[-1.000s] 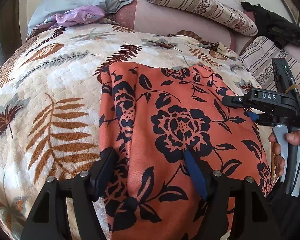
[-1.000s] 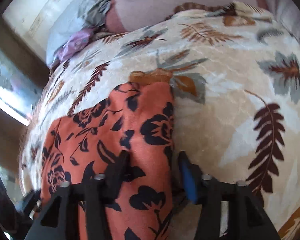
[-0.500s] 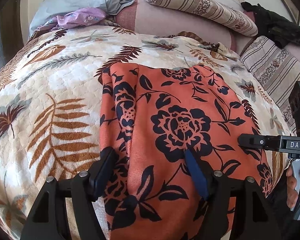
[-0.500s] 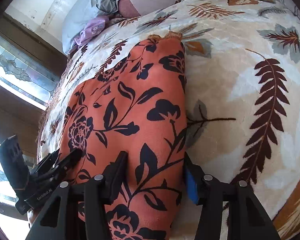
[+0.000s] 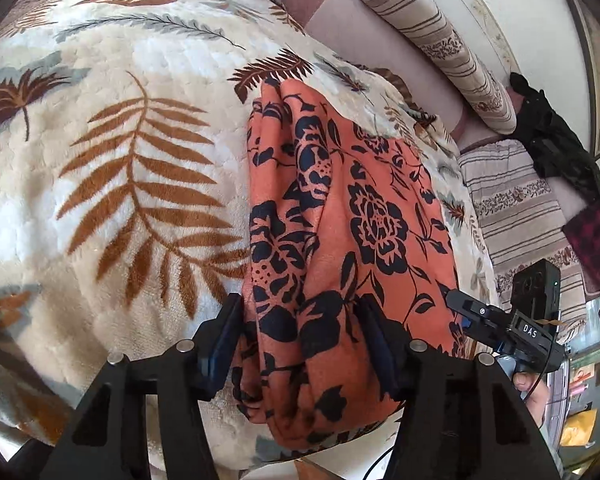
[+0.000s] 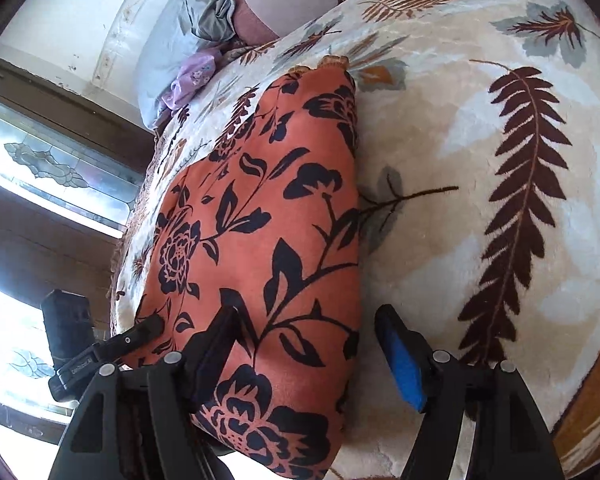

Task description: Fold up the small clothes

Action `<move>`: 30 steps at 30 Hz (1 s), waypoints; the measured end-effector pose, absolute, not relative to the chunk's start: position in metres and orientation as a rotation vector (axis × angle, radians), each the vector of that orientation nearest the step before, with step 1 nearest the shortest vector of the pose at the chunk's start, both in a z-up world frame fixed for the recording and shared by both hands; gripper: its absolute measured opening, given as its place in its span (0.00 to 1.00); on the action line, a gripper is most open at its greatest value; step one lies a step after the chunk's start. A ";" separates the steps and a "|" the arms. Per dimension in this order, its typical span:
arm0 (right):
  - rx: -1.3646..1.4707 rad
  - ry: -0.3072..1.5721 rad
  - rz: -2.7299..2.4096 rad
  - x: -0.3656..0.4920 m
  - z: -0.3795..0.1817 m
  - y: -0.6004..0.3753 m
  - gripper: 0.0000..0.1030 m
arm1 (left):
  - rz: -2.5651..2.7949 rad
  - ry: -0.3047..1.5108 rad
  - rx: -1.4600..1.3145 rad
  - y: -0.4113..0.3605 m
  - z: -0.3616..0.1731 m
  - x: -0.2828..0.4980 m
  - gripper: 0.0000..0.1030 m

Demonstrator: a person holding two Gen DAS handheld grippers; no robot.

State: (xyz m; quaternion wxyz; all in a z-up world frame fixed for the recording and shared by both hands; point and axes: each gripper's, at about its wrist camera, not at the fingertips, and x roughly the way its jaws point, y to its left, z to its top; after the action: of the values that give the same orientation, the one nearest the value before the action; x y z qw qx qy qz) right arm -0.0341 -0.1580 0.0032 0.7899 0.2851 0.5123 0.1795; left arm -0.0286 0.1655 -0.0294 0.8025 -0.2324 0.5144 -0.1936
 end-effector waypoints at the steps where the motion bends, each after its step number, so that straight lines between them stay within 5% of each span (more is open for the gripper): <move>1: 0.623 1.100 0.389 -0.033 0.004 -0.159 0.72 | -0.403 1.094 -0.528 0.170 -0.027 -0.030 0.58; 3: 0.649 1.078 0.391 -0.027 0.007 -0.160 0.72 | -0.417 1.071 -0.585 0.177 -0.019 -0.025 0.63; 5: 0.666 1.056 0.382 -0.020 0.009 -0.165 0.73 | -0.417 1.046 -0.598 0.178 -0.010 -0.014 0.83; 9: 0.704 1.085 0.407 0.007 -0.006 -0.162 0.74 | -0.402 1.134 -0.510 0.153 -0.026 0.022 0.88; 10: 0.677 1.088 0.424 0.013 -0.007 -0.156 0.73 | -0.391 1.226 -0.472 0.142 -0.043 0.032 0.85; 11: 0.608 1.090 0.436 0.017 -0.002 -0.146 0.60 | -0.370 1.214 -0.417 0.134 -0.045 0.033 0.82; 14: 0.393 1.074 0.458 0.021 0.021 -0.123 0.42 | -0.394 1.166 -0.325 0.117 -0.023 0.028 0.34; 16: 0.335 1.034 0.483 0.021 0.039 -0.123 0.37 | -0.412 1.128 -0.327 0.115 -0.008 0.028 0.28; 25: 0.286 0.787 0.420 0.053 0.134 -0.197 0.36 | -0.539 0.839 -0.330 0.056 0.082 0.063 0.28; 30: 0.432 0.843 0.387 0.084 0.100 -0.248 0.38 | -0.518 0.933 -0.326 0.012 0.044 0.102 0.33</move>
State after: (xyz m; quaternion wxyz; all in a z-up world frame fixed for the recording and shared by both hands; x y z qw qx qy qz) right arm 0.0836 -0.2476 0.1002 0.8721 0.2065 0.4031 0.1850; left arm 0.1016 0.0123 0.0439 0.8485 -0.1545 0.4425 -0.2459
